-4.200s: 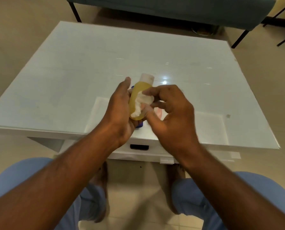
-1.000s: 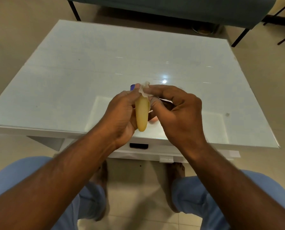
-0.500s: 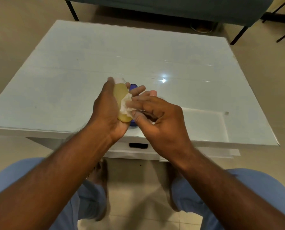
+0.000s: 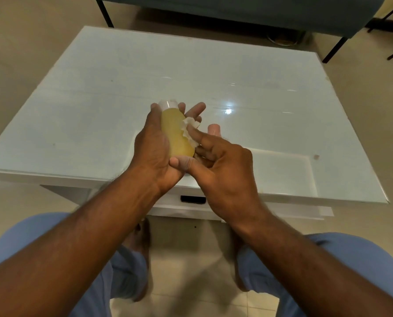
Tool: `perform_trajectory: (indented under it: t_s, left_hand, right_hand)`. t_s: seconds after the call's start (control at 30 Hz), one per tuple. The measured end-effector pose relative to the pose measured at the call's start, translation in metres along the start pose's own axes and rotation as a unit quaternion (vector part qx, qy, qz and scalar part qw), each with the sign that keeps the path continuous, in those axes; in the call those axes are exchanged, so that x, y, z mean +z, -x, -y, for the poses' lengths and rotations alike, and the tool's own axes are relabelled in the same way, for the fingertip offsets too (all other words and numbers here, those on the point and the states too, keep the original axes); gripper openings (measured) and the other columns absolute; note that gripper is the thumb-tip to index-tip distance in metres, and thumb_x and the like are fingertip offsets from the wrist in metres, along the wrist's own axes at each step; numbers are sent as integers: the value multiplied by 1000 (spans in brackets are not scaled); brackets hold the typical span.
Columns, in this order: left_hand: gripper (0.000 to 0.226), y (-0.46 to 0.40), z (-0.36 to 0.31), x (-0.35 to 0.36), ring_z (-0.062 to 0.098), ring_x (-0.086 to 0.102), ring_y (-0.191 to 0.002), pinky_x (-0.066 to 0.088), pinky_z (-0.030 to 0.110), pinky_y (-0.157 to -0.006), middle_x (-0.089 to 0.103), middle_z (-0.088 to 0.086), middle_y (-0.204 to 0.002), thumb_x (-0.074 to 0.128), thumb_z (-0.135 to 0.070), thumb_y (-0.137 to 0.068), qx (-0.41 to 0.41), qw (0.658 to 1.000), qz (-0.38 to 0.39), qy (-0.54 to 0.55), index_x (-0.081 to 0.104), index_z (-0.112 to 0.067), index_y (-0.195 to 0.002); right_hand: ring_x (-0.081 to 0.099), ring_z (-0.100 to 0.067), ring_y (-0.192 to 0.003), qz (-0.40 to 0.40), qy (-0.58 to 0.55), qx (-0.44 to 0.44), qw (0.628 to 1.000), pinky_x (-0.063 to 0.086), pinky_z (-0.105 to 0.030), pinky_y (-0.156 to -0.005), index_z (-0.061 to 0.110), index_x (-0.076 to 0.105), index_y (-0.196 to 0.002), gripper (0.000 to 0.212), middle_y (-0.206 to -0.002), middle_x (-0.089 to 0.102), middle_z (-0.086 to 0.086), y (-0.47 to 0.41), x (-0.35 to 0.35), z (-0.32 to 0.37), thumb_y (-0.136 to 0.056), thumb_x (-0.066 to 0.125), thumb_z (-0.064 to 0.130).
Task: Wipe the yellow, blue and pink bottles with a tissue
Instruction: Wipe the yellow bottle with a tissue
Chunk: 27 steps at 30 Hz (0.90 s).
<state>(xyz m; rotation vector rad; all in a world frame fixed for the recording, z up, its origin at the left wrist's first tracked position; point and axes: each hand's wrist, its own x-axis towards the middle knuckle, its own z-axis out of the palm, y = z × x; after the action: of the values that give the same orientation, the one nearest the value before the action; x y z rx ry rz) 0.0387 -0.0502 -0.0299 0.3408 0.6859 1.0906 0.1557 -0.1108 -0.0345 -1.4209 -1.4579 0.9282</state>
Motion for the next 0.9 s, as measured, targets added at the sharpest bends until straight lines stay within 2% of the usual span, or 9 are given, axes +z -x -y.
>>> perform_trajectory:
  t_s: [0.1, 0.2, 0.33, 0.43, 0.6, 0.67, 0.77, 0.83, 0.9]
  left_hand:
    - [52, -2, 4, -3, 25, 55, -129, 55, 46, -90, 65, 6, -132, 28, -62, -99, 25, 999, -14, 17, 53, -22, -121]
    - [58, -3, 10, -2, 24, 55, -129, 45, 51, -105, 66, 3, -131, 26, -64, -98, 71, 997, -37, 6, 51, -22, -130]
    - [53, -5, 12, 3, 22, 50, -132, 46, 49, -104, 63, -6, -135, 26, -58, -100, 145, 986, -65, -58, 46, -27, -138]
    - [31, -9, 14, 6, 23, 52, -130, 42, 52, -108, 58, -6, -140, 29, -48, -103, 207, 964, -66, -153, 54, -39, -120]
    - [28, -6, 9, 12, 15, 61, -120, 54, 33, -95, 60, -5, -134, 32, -42, -102, 270, 919, -58, -283, 40, -31, -127]
    - [26, -9, -9, 8, 14, 63, -115, 55, 32, -92, 62, -4, -130, 36, -39, -104, 257, 917, -105, -286, 43, -28, -126]
    - [29, -24, -44, -10, 19, 65, -108, 55, 37, -92, 61, -1, -121, 44, -36, -103, 172, 920, -190, -298, 50, -23, -128]
    - [37, -38, -54, -27, 22, 65, -106, 54, 41, -95, 61, 3, -122, 44, -38, -103, 112, 898, -233, -357, 49, -18, -133]
    - [41, -52, -54, -43, 24, 64, -106, 51, 43, -99, 65, 8, -122, 39, -41, -104, 92, 855, -267, -435, 49, -13, -133]
  right_hand:
    - [75, -14, -111, -50, 34, -25, 998, 60, -24, -96, 13, 78, -123, 41, -121, 79, -8, 1, -1, 2, -85, 86, 28]
    - [77, -8, -85, -82, 24, -6, 996, 61, -15, -81, 10, 84, -101, 24, -93, 83, -1, 0, -4, 0, -84, 87, 27]
    - [78, -10, -91, -108, -50, 66, 991, 63, -32, -94, 15, 85, -97, 15, -92, 83, 4, -6, -7, -4, -85, 86, 24]
    - [78, -15, -95, -128, -113, 137, 976, 63, -46, -96, 17, 82, -105, 21, -99, 83, 2, -13, -9, -6, -87, 85, 27]
    - [78, -15, -92, -116, -106, 152, 976, 65, -44, -92, 19, 82, -101, 17, -96, 82, 4, -17, -16, -3, -87, 84, 29]
    - [79, -19, -97, -96, -136, 132, 977, 65, -44, -91, 17, 82, -103, 19, -99, 83, 1, -19, -24, 2, -86, 85, 26]
    - [80, -26, -101, -139, -239, 107, 955, 64, -39, -93, 11, 80, -101, 13, -100, 83, -6, -30, -46, 11, -88, 82, 12]
    - [81, -23, -99, -184, -324, 133, 918, 64, -30, -90, 11, 78, -98, 11, -98, 83, -6, -35, -62, 13, -90, 77, 3]
    - [81, -22, -98, -214, -379, 164, 885, 64, -25, -85, 10, 76, -99, 13, -102, 83, -8, -38, -72, 11, -92, 74, -1]
